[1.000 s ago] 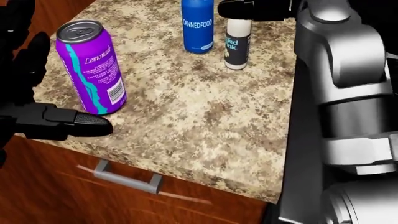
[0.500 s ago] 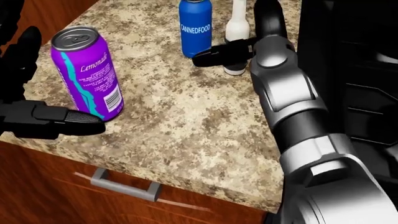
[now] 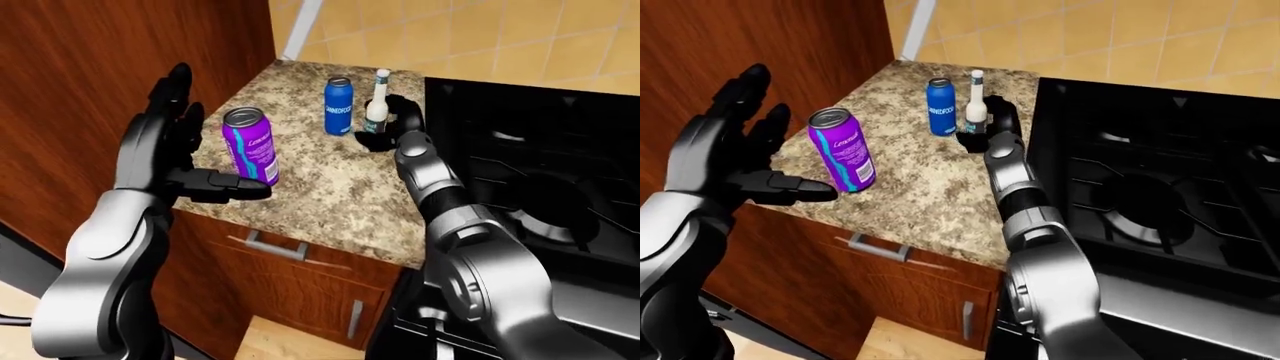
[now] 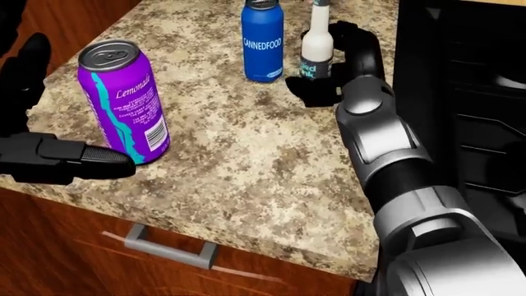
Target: Move the drinks to the dining counter.
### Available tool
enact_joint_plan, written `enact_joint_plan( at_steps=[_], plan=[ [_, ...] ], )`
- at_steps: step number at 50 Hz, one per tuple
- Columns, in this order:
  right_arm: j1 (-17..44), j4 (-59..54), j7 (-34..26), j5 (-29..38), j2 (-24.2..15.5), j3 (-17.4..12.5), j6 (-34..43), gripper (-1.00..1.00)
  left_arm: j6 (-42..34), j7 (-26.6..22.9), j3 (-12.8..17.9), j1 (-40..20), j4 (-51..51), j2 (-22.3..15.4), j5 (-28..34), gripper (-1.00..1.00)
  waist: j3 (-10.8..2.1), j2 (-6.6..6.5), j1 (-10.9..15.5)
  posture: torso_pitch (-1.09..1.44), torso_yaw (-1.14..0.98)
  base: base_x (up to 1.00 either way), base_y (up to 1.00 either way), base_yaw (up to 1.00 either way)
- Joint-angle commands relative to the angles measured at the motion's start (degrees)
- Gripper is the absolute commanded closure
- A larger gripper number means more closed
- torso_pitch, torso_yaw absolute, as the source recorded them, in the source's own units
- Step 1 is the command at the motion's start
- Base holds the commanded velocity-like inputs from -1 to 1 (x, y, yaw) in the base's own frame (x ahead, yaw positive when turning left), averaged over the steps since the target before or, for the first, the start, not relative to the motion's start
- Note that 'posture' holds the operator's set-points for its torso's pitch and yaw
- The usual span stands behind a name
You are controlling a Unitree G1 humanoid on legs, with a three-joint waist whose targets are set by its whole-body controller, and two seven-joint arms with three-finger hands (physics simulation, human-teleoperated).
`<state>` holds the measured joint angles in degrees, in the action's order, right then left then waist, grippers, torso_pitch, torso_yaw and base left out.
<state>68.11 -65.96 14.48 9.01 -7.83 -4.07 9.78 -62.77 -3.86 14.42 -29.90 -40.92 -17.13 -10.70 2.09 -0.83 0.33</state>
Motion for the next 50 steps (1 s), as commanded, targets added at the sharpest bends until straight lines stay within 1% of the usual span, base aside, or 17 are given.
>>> enact_joint_plan(
  at_steps=[1, 2, 4, 6, 7, 12, 16, 21, 24, 28, 30, 31, 34, 38, 42, 50],
  plan=[
    [2.33, 2.80, 0.29, 0.44, -0.48, 0.10, -1.55, 0.33, 1.26, 0.06, 0.65, -1.50, -1.62, -0.62, -0.14, -1.00, -1.67, -0.13, 0.03, 0.00, 0.00, 0.00, 0.00, 0.00],
    [2.21, 2.65, 0.35, 0.55, -0.52, 0.11, -1.48, 0.43, 0.91, 0.07, 0.77, -1.64, -1.87, -0.74, -0.28, -1.00, -1.67, -0.13, 0.05, 0.00, 0.00, 0.00, 0.00, 0.00],
    [2.00, 2.40, 0.32, 0.78, -0.59, 0.14, -1.15, 0.50, 0.90, 0.10, 0.92, -1.74, -1.84, -0.85, -0.43, -1.00, -1.64, -0.13, 0.07, 0.00, 0.00, 0.00, 0.00, 0.00],
    [1.89, 2.35, 0.12, 0.85, -0.62, 0.11, -1.32, 0.88, 1.09, 0.23, 0.68, -1.62, -1.80, -0.75, -0.44, -1.00, -1.60, -0.12, 0.10, 0.00, 0.00, 0.00, 0.00, 0.00],
    [1.88, 2.26, 0.10, 0.86, -0.60, 0.09, -1.42, 1.00, 1.19, 0.32, 0.49, -1.49, -1.82, -0.67, -0.39, -1.00, -1.62, -0.10, 0.11, 0.00, 0.00, 0.00, 0.00, 0.00],
    [1.76, 3.87, -0.66, 0.47, -1.34, -0.31, -0.50, 1.00, 1.91, 0.22, 0.40, -0.79, -1.68, -0.50, -0.28, -1.00, -1.74, -0.01, 0.21, 0.00, 0.00, 0.00, 0.00, 0.00],
    [1.49, 8.36, -2.48, -0.57, -2.76, -0.68, 2.02, 1.00, 1.77, 0.19, 0.61, -1.00, -1.53, -0.63, -0.29, -1.00, -1.72, 0.13, 0.33, 0.00, 0.00, 0.00, 0.00, 0.00],
    [-0.35, 19.57, -5.80, -2.60, -4.82, -1.42, 8.88, 1.00, 1.05, 0.26, 1.07, -1.56, -1.68, -1.06, -0.51, -1.00, -1.49, 0.32, 0.46, 0.00, 0.00, 0.00, 0.00, 0.00],
    [-1.65, 24.06, -7.08, -3.31, -5.47, -1.52, 11.41, 1.00, 0.78, 0.37, 1.02, -1.79, -1.73, -1.23, -0.61, -1.00, -1.35, 0.38, 0.50, 0.00, 0.00, 0.00, 0.00, 0.00],
    [-3.16, 32.20, -9.76, -3.78, -6.30, -1.34, 17.13, 1.00, 1.28, 0.59, 0.78, -2.04, -0.93, -1.33, -0.40, -1.00, -1.38, 0.50, 0.47, 0.00, 0.00, 0.00, 0.00, 0.00],
    [-3.86, 37.21, -11.23, -3.75, -6.66, -1.31, 20.92, 1.00, 2.31, 0.79, 0.41, -1.70, -0.03, -1.12, 0.08, -1.00, -1.40, 0.56, 0.50, 0.00, 0.00, 0.00, 0.00, 0.00],
    [-4.10, 39.10, -11.78, -3.64, -6.80, -1.32, 22.15, 1.00, 3.36, 0.97, -0.30, -1.28, 0.73, -0.80, 0.59, -1.00, -1.40, 0.57, 0.52, 0.00, 0.00, 0.00, 0.00, 0.00],
    [-4.53, 43.20, -12.66, -3.43, -6.74, -1.46, 24.68, 1.00, 5.89, 1.16, -2.17, -0.84, 2.99, -0.13, 2.51, -1.00, -1.35, 0.54, 0.56, 0.00, 0.00, 0.00, 0.00, 0.00],
    [-4.84, 48.08, -13.54, -3.73, -6.71, -1.79, 27.84, 1.00, 8.53, 0.89, -3.77, -1.16, 6.19, 1.17, 4.92, -1.00, -1.42, 0.62, 0.59, 0.00, 0.00, 0.00, 0.00, 0.00],
    [-5.55, 51.71, -14.18, -3.86, -6.73, -1.72, 29.90, 1.00, 11.27, 1.54, -4.24, -1.47, 10.07, 2.26, 7.38, -1.00, -1.41, 0.77, 0.58, 0.00, 0.00, 0.00, 0.00, 0.00],
    [-5.45, 52.68, -14.39, -3.93, -6.59, -1.72, 30.28, 1.00, 14.11, 2.65, -5.31, -1.54, 14.14, 3.69, 10.66, -1.00, -1.63, 0.77, 0.41, 0.00, 0.00, 0.00, 0.00, 0.00]
  ],
)
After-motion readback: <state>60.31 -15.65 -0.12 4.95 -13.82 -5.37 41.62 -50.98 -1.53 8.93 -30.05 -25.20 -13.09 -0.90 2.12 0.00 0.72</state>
